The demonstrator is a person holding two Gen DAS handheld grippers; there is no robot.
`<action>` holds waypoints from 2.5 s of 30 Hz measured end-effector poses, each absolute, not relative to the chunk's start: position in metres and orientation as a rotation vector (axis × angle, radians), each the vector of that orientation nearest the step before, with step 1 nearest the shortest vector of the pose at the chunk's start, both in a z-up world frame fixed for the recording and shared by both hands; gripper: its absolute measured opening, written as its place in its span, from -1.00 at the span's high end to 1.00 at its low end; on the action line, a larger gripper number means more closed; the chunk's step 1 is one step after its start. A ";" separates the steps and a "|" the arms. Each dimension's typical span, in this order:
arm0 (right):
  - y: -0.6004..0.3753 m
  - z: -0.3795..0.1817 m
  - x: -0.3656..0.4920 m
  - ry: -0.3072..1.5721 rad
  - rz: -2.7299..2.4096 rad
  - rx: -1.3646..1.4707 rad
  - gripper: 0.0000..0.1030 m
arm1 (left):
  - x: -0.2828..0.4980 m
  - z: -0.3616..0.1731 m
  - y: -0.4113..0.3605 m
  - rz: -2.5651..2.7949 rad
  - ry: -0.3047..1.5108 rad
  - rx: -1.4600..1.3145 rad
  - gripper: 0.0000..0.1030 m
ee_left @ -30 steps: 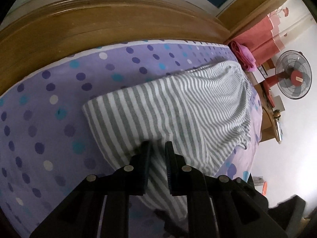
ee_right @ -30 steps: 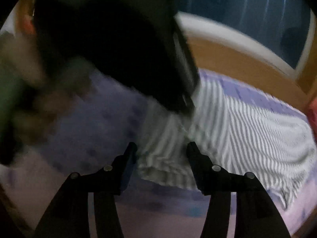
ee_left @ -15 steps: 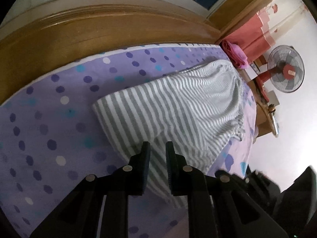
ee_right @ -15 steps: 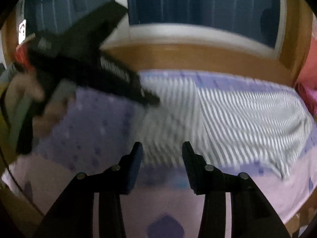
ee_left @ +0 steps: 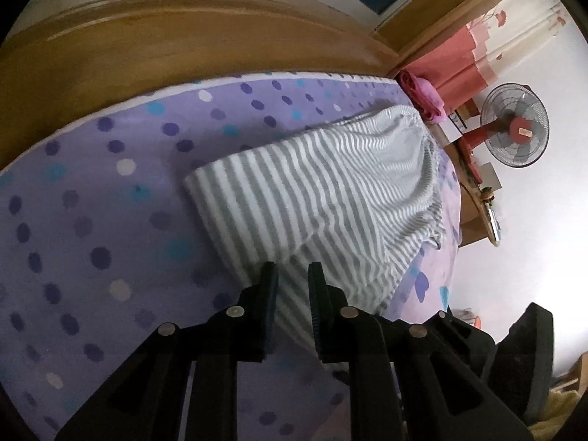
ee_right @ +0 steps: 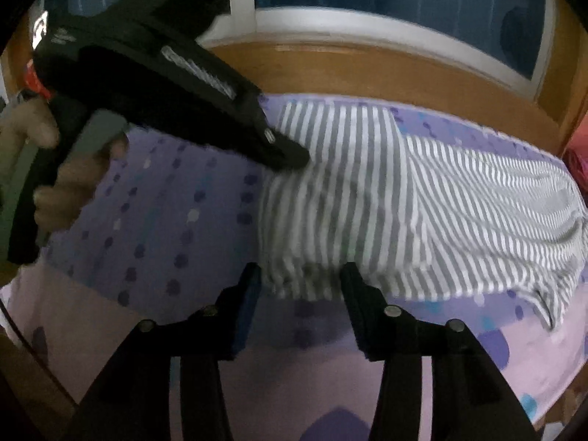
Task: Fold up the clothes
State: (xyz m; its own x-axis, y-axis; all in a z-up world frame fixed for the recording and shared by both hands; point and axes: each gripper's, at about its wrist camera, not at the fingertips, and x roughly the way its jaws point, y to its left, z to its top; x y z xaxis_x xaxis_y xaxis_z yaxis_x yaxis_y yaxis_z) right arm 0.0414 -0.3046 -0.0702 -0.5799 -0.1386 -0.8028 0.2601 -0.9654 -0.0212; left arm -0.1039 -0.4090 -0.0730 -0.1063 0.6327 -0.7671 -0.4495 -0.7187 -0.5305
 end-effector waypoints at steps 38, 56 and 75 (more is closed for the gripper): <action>-0.285 -0.062 0.026 0.232 -2.622 1.164 0.49 | -0.120 -0.095 -0.408 2.027 -0.571 -1.456 0.37; -0.183 -0.016 0.021 -0.259 -2.662 0.977 0.56 | -0.122 -0.015 -0.332 2.034 -0.431 -1.309 0.40; -0.052 -0.059 -0.010 -0.690 -2.606 1.178 0.46 | -0.114 -0.020 -0.253 2.038 -0.223 -1.351 0.40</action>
State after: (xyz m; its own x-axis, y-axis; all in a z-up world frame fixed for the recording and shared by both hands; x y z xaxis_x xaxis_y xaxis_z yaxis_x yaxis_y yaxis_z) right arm -0.0105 -0.0515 -0.0590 -0.6626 -0.3619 -0.6558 -0.0102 -0.8711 0.4910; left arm -0.1139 -0.2527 -0.0200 -0.2368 0.6145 -0.7526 -0.4375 -0.7591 -0.4821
